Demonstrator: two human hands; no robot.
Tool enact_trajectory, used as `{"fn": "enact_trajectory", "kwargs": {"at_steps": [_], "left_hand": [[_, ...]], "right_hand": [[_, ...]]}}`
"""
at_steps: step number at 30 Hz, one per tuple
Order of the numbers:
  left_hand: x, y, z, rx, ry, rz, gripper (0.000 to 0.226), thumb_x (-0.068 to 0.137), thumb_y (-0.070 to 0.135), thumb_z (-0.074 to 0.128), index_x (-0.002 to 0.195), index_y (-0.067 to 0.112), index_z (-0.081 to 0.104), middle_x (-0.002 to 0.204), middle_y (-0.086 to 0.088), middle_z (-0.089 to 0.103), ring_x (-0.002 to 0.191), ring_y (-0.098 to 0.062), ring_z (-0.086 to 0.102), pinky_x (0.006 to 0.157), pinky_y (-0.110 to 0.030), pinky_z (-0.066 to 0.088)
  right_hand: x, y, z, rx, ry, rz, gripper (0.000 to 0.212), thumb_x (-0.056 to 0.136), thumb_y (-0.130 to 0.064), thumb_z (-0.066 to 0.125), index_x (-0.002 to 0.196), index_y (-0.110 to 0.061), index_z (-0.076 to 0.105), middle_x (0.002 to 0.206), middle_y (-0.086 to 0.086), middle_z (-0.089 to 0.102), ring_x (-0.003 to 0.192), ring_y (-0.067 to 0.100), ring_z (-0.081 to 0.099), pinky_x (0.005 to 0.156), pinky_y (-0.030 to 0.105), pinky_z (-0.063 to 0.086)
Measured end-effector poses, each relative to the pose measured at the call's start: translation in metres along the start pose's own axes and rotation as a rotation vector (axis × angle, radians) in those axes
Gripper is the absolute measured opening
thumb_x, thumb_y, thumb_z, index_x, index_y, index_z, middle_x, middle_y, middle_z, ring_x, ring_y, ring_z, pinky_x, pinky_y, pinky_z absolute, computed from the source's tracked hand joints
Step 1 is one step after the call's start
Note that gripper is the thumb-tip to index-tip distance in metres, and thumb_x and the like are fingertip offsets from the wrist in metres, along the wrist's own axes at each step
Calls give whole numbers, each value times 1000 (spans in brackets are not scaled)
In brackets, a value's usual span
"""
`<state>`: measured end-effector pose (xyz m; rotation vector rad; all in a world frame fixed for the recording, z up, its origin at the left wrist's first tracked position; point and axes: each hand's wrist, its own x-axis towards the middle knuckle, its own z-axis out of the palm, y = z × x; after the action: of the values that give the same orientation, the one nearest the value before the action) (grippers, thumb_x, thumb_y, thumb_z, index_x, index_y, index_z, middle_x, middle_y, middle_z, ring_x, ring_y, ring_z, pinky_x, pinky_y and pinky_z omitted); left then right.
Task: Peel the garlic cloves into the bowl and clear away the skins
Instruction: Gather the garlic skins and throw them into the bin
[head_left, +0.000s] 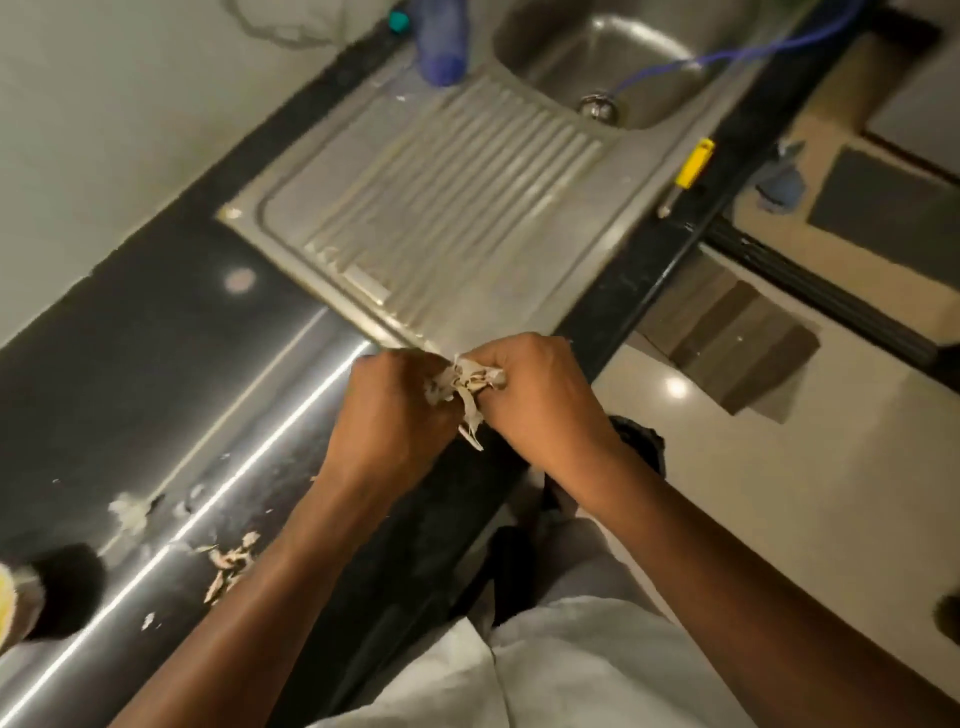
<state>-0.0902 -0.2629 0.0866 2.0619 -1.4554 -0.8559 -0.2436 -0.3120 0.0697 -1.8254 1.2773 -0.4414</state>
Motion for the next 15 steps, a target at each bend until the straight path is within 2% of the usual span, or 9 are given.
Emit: {"fn": "enact_trajectory", "kwargs": {"at_steps": [1, 2, 4, 6, 9, 12, 14, 15], "left_hand": [[7, 11, 16, 1, -34, 44, 17, 83, 9, 78, 71, 19, 71, 52, 11, 60, 47, -2, 57, 45, -22, 44], [12, 22, 28, 0, -58, 97, 19, 84, 9, 78, 70, 19, 70, 52, 11, 58, 48, 0, 54, 47, -23, 44], [21, 43, 56, 27, -133, 177, 22, 84, 8, 76, 66, 17, 67, 57, 6, 59, 51, -8, 53, 51, -32, 44], [30, 66, 87, 73, -206, 228, 25, 81, 4, 71, 61, 15, 61, 57, 2, 58, 52, -17, 52, 50, -28, 39], [38, 96, 131, 96, -311, 308, 20, 80, 2, 70, 63, 12, 65, 61, -1, 65, 56, -19, 63, 50, -22, 41], [43, 117, 189, 135, -394, 381, 11, 79, 3, 69, 74, 12, 75, 73, -6, 73, 64, -20, 67, 58, -28, 49], [44, 120, 222, 176, -460, 361, 11, 82, 8, 71, 86, 14, 79, 83, -6, 76, 73, -21, 70, 65, -23, 48], [46, 119, 243, 195, -509, 358, 10, 85, 11, 71, 89, 14, 80, 87, -6, 77, 77, -21, 71, 70, -24, 52]], "right_hand": [[-5, 13, -13, 0, 46, 35, 20, 89, -2, 72, 95, -15, 85, 88, -1, 81, 77, 11, 73, 75, 40, 60], [-9, 23, -24, -7, 82, 55, 19, 89, -2, 72, 94, -15, 85, 87, 0, 81, 78, 12, 74, 75, 41, 60], [-21, 47, -47, -18, 149, 118, 18, 89, -3, 73, 94, -16, 85, 87, 0, 81, 79, 14, 74, 75, 38, 59], [-34, 72, -69, 13, 208, 199, 19, 90, -6, 74, 95, -20, 86, 86, 0, 81, 78, 13, 74, 71, 29, 56], [-52, 109, -95, 50, 292, 287, 20, 86, -21, 70, 97, -26, 86, 86, -1, 81, 77, 14, 74, 69, 34, 57], [-69, 159, -110, 34, 361, 374, 17, 89, -7, 71, 93, -14, 86, 84, 7, 80, 74, 19, 73, 73, 39, 55], [-79, 186, -108, 38, 379, 432, 19, 89, 0, 70, 87, -12, 84, 74, -1, 78, 70, 10, 70, 68, 32, 54], [-82, 202, -107, 37, 384, 464, 22, 88, 3, 69, 84, -13, 83, 67, -12, 72, 69, 2, 68, 62, 21, 51]]}}
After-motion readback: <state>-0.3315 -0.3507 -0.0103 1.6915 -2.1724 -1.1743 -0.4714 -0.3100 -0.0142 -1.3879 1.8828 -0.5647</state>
